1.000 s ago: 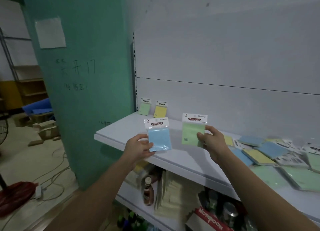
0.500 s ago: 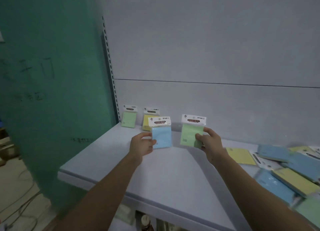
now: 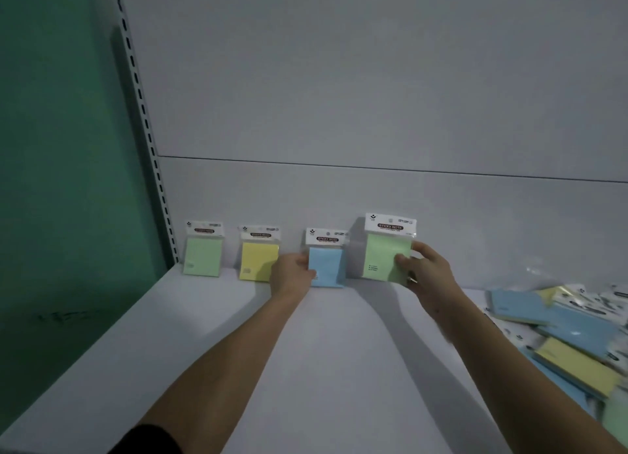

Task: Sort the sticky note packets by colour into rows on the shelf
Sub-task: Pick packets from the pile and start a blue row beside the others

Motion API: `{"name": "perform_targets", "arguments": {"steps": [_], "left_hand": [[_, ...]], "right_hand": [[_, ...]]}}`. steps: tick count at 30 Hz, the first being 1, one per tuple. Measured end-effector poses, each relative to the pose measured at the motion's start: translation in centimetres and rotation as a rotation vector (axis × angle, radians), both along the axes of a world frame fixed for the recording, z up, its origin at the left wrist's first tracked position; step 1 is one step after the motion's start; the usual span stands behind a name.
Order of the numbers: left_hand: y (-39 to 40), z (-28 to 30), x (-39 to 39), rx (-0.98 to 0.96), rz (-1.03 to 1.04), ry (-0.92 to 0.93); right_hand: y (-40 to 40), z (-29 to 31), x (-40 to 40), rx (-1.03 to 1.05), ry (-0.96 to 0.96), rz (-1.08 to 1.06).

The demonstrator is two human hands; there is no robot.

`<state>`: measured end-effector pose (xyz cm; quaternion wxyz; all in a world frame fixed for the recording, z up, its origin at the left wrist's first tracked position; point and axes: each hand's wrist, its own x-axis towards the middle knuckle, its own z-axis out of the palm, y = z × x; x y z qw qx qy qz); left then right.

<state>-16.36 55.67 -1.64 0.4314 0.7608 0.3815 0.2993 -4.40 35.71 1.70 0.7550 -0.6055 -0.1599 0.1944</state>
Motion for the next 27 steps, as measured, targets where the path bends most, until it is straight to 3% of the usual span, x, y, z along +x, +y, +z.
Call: {"name": "perform_targets", "arguments": {"steps": [8,14,17,23,27], "left_hand": [[-0.4,-0.3,1.0,0.176,0.034,0.162],[-1.5,0.6,-0.7,0.18,0.043,0.126],[-1.0,0.7,-3.8,0.243,0.024,0.063],[3.4,0.3,-12.7,0.451,-0.106,0.219],[7.6,-0.1,-18.3,0.562,-0.097,0.321]], "right_hand": [[-0.2,-0.1,-0.1,-0.009,-0.034,0.092],[0.7,0.3,-1.1,0.066,-0.021,0.205],[3.2,0.4,-3.1,0.116,-0.017,0.292],[8.6,-0.1,-10.0,0.108,-0.016,0.441],[12.1,-0.1,-12.8,0.065,-0.026,0.398]]}}
